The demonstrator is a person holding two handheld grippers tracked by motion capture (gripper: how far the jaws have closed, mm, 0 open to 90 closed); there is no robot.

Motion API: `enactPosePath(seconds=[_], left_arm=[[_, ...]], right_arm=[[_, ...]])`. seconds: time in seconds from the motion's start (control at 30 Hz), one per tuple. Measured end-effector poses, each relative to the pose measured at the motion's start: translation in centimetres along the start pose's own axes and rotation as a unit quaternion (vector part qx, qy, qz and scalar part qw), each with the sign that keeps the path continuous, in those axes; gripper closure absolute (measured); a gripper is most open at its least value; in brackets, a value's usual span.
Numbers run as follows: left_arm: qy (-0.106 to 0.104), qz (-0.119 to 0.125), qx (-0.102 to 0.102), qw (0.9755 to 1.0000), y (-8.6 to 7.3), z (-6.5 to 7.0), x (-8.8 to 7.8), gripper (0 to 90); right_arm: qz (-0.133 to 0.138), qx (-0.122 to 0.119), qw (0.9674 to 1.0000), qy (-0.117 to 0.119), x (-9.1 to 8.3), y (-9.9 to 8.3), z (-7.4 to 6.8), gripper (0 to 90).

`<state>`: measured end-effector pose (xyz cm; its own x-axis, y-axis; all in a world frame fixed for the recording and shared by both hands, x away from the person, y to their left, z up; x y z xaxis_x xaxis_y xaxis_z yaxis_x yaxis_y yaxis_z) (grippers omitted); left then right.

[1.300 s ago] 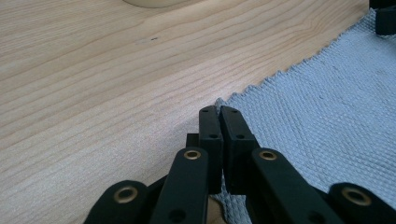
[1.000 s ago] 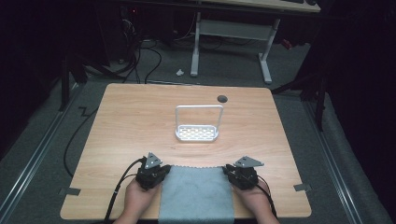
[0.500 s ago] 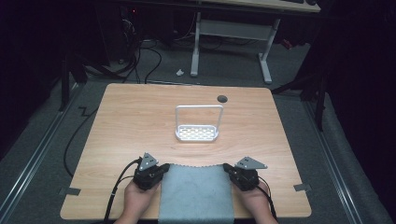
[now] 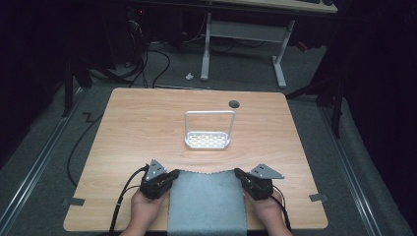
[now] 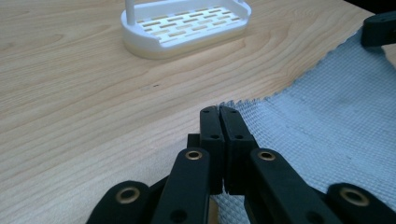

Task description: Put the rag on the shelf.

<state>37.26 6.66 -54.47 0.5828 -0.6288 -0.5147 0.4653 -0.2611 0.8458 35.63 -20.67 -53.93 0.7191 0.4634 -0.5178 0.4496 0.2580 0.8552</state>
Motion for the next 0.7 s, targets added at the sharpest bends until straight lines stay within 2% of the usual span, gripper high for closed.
enactPosePath(seconds=[0.03,0.17,0.27,0.3,0.37,0.63,0.7], left_arm=[[-0.002,0.007,0.000,1.0000,0.6,-0.1,-0.2,88.4],[0.001,0.016,0.002,0.9999,1.5,-0.2,-0.6,88.5],[0.001,0.027,0.001,0.9996,2.4,-0.4,-0.9,88.5],[0.002,0.030,0.002,0.9996,2.6,-0.4,-1.0,88.5],[0.004,0.037,0.010,0.9993,3.4,-0.2,-1.3,88.6],[0.005,0.067,0.013,0.9977,5.2,0.0,-2.1,88.7],[0.004,0.079,0.013,0.9968,6.1,0.1,-2.5,88.7]], right_arm=[[0.001,0.011,0.9999,0.005,0.1,0.3,0.3,89.5],[0.012,0.010,0.9999,0.002,-0.3,1.1,0.7,89.5],[0.034,0.009,0.9993,-0.009,-1.2,2.2,1.4,89.5],[0.034,0.009,0.9993,-0.009,-1.2,2.2,1.4,89.5],[0.052,0.002,0.9985,-0.017,-1.8,3.0,1.7,89.5],[0.085,-0.009,0.9960,-0.026,-2.8,4.8,1.7,89.5],[0.098,-0.013,0.9948,-0.025,-3.3,5.7,1.5,89.5]])
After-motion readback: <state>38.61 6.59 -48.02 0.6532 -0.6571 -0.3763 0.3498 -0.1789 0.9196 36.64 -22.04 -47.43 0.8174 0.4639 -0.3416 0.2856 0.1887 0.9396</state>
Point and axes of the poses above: each handheld gripper's, and its own axes: x roughly forward along the jaws, y roughly out of its top, z roughly to its right, the point moved 6 cm from there along x, roughly forward along the jaws
